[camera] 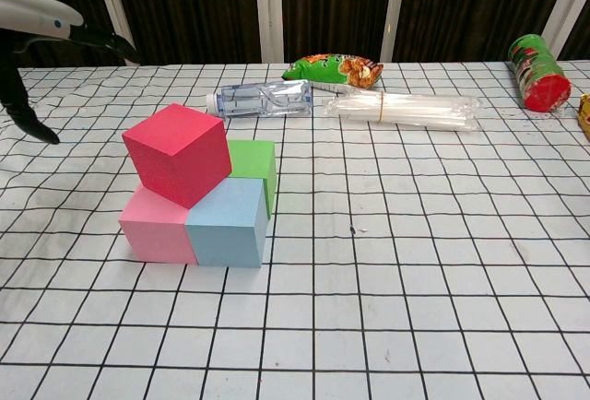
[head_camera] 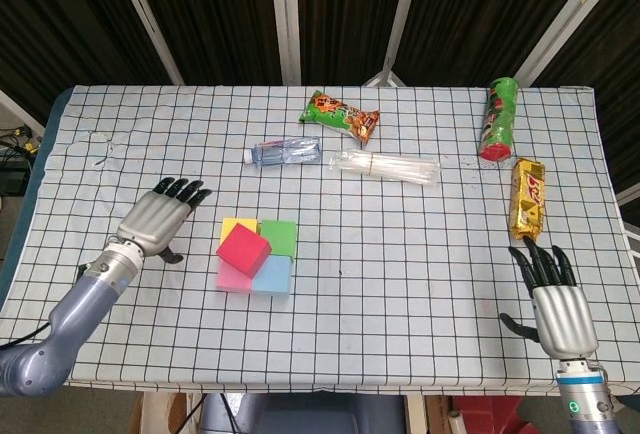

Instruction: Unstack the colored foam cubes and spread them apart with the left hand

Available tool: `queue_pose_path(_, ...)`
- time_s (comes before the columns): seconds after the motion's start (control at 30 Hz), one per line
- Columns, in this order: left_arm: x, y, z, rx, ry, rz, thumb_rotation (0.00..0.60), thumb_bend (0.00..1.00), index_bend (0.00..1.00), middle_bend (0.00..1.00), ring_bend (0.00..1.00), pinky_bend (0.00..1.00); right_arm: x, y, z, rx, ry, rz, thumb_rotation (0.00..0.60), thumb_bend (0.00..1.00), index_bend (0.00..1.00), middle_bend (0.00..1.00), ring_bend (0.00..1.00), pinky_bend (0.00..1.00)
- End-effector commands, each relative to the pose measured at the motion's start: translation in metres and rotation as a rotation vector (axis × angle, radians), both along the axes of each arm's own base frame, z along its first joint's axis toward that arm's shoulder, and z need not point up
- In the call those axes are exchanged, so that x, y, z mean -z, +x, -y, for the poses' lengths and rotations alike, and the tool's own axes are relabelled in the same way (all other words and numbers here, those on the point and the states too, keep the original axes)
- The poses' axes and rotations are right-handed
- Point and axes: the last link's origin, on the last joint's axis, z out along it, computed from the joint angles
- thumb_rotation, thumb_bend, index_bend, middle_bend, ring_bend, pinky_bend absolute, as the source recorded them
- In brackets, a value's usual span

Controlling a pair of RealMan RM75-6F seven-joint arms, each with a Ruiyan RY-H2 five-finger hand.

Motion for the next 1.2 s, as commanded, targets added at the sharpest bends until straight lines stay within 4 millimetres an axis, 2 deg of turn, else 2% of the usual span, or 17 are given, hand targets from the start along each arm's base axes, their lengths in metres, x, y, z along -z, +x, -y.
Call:
queue_pose_path(0.03,0.008,0.007,0.003,0.018,-0.012,0.000,0.600,0.00,0.00,0.00,0.00,0.02,0.000,0.000,0.000,0.000,0.003,0.001,0.600,0.06,0.12,0.03,0.12,0.00)
queue_pose_path(0.5,0.049,0.042,0.004,0.128,-0.031,0.000,0.600,0.00,0.01,0.00,0.00,0.02,-0.007,-0.002,0.000,-0.008,-0.015,0.024,0.600,0.06,0.12,0.03,0.12,0.00)
queue_pose_path(0.67,0.064,0.050,0.004,0.143,-0.054,0.009,0.600,0.01,0.03,0.09,0.02,0.03,-0.010,-0.004,0.001,-0.002,-0.021,0.034,0.600,0.06,0.12,0.03,0.12,0.00)
queue_pose_path(0.77,0.071,0.054,0.005,0.129,-0.083,0.030,0.600,0.06,0.07,0.16,0.08,0.07,-0.011,-0.006,0.002,0.005,-0.021,0.041,0.600,0.06,0.12,0.03,0.12,0.00)
queue_pose_path(0.87,0.075,0.059,0.005,0.122,-0.098,0.060,0.600,0.10,0.15,0.27,0.17,0.14,-0.011,-0.006,0.002,0.005,-0.019,0.045,0.600,0.06,0.12,0.03,0.12,0.00)
queue_pose_path(1.03,0.070,0.065,0.001,0.179,-0.044,0.068,0.600,0.19,0.40,0.49,0.33,0.29,-0.013,-0.005,0.002,-0.003,-0.022,0.054,0.600,0.06,0.13,0.03,0.12,0.00)
queue_pose_path(1.13,0.060,0.066,-0.005,0.215,0.027,0.061,0.600,0.21,0.48,0.54,0.37,0.32,-0.013,-0.006,0.002,-0.003,-0.021,0.058,0.600,0.06,0.14,0.03,0.12,0.00)
queue_pose_path(1.2,0.054,0.065,-0.008,0.235,0.069,0.051,0.600,0.22,0.50,0.56,0.38,0.33,-0.013,-0.006,0.001,-0.002,-0.019,0.058,0.600,0.06,0.14,0.03,0.12,0.00)
